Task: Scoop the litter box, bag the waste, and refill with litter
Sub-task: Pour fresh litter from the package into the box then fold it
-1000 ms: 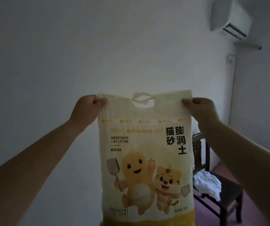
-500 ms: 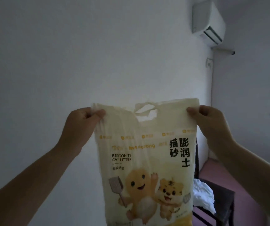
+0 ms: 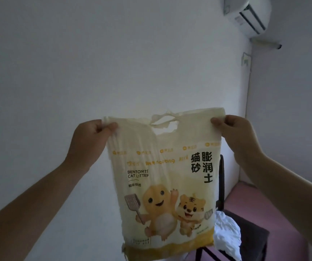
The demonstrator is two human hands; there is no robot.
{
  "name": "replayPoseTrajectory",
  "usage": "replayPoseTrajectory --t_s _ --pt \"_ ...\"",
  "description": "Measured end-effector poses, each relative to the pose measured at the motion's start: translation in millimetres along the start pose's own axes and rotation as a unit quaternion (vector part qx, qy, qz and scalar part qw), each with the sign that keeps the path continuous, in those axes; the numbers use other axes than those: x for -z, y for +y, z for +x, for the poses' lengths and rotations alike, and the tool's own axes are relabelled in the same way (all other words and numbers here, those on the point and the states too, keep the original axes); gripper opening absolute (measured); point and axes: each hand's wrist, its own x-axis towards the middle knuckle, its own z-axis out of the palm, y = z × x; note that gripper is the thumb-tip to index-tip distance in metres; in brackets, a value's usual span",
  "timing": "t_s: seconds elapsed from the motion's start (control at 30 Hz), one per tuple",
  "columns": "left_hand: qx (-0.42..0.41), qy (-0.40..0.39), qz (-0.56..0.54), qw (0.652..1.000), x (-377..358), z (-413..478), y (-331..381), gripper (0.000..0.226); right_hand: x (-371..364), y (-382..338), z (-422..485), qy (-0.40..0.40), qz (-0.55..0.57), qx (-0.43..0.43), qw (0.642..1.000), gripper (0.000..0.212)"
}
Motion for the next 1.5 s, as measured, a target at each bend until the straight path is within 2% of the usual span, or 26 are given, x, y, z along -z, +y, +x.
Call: replayPoseTrajectory --t_s 0.1,0.2,0.53,0.7,0.87,1.03,1.1,1.17,1.23,1.3,1.5 --pt "-0.016 0.021 0.022 0.999 -47 23 -2 0.041 16 30 48 -0.025 -0.005 -0.002 1.0 0.012" --pt "-0.006 0.037 0.036 0.999 -90 39 -6 0.034 26 60 89 -0.049 -0.003 -0.009 0.999 0.01" --pt "0.042 -0.019 0.077 0.996 -198 43 -66 0.017 36 177 154 -0.1 -0.041 -0.055 0.993 0.013" --pt "0.054 -0.068 0.12 0.989 -236 37 -131 0.035 26 245 175 -0.152 -0.101 -0.072 0.981 0.015" --pt "0.065 -0.111 0.152 0.98 -281 34 -194 0.044 -3 318 203 -0.215 -0.132 -0.128 0.959 0.015" --pt "0.122 -0.154 0.17 0.966 -327 22 -264 0.046 -34 401 215 -0.271 -0.178 -0.168 0.931 0.014" --pt "0.155 -0.167 0.176 0.958 -345 16 -285 0.041 -43 436 216 -0.283 -0.196 -0.183 0.921 0.012" --pt "0.187 -0.179 0.194 0.946 -363 11 -303 0.031 -51 470 218 -0.302 -0.219 -0.2 0.906 0.019" --pt "0.218 -0.193 0.22 0.931 -381 3 -320 0.036 -57 505 219 -0.338 -0.235 -0.204 0.888 0.019" --pt "0.244 -0.214 0.266 0.908 -402 -13 -341 0.042 -64 541 218 -0.387 -0.258 -0.193 0.864 0.017" --pt "0.345 -0.268 0.36 0.824 -463 -103 -419 0.036 -78 675 184 -0.53 -0.357 -0.123 0.76 0.023"
